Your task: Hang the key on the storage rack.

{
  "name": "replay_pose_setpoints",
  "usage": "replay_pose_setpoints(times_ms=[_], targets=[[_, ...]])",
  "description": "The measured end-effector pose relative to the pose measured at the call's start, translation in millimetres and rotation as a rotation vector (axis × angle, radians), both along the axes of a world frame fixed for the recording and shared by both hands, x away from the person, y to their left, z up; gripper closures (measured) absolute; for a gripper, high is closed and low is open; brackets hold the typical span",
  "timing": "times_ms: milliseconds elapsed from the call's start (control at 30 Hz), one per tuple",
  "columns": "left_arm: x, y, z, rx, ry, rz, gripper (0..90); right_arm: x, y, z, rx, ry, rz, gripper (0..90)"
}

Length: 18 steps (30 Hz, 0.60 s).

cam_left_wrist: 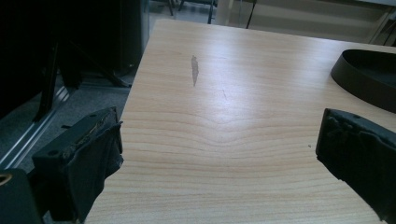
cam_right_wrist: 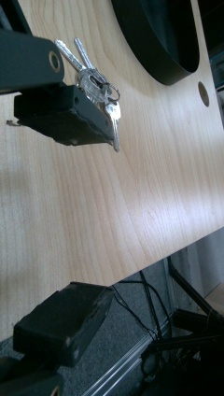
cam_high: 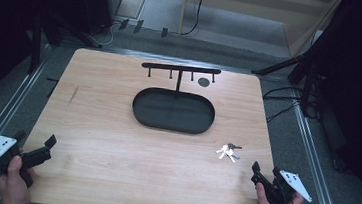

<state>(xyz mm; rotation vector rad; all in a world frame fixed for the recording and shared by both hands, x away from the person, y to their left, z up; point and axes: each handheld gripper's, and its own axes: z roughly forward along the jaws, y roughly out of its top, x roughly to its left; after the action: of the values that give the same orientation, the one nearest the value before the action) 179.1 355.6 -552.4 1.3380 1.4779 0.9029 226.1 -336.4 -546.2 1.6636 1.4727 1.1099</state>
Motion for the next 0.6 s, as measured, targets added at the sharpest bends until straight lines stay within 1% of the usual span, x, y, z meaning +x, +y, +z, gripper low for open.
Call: replay_pose_setpoints(times_ms=[100,200,267,333,400,500,600], targets=[[-0.4,0.3,0.0,-0.002,-0.003,0.0,0.6,-0.5,0.4,0.1,-0.006,-0.007,0.0,21.6],[-0.9,0.4,0.0,-0.003,-0.002,0.002,0.6,-1.5,2.6,0.3,-0.018,-0.01,0.018,23.0],[-0.7,0.4,0.0,-0.007,-0.003,0.003,0.7,-2.1,4.0,0.8,-0.031,-0.014,0.028,26.5],[-0.6,0.7,0.0,-0.011,-0.002,0.004,0.7,-1.7,6.0,1.3,-0.037,0.008,0.036,26.9],[-0.8,0.8,0.0,-0.009,-0.003,0.007,0.7,-0.7,6.6,2.2,-0.037,0.019,0.051,27.5],[-0.7,0.3,0.0,-0.007,-0.003,0.01,0.6,2.2,7.4,6.9,-0.036,0.044,0.074,27.5],[-0.9,0.4,0.0,-0.006,-0.004,0.008,0.6,5.3,8.0,13.5,-0.038,0.062,0.075,27.5]])
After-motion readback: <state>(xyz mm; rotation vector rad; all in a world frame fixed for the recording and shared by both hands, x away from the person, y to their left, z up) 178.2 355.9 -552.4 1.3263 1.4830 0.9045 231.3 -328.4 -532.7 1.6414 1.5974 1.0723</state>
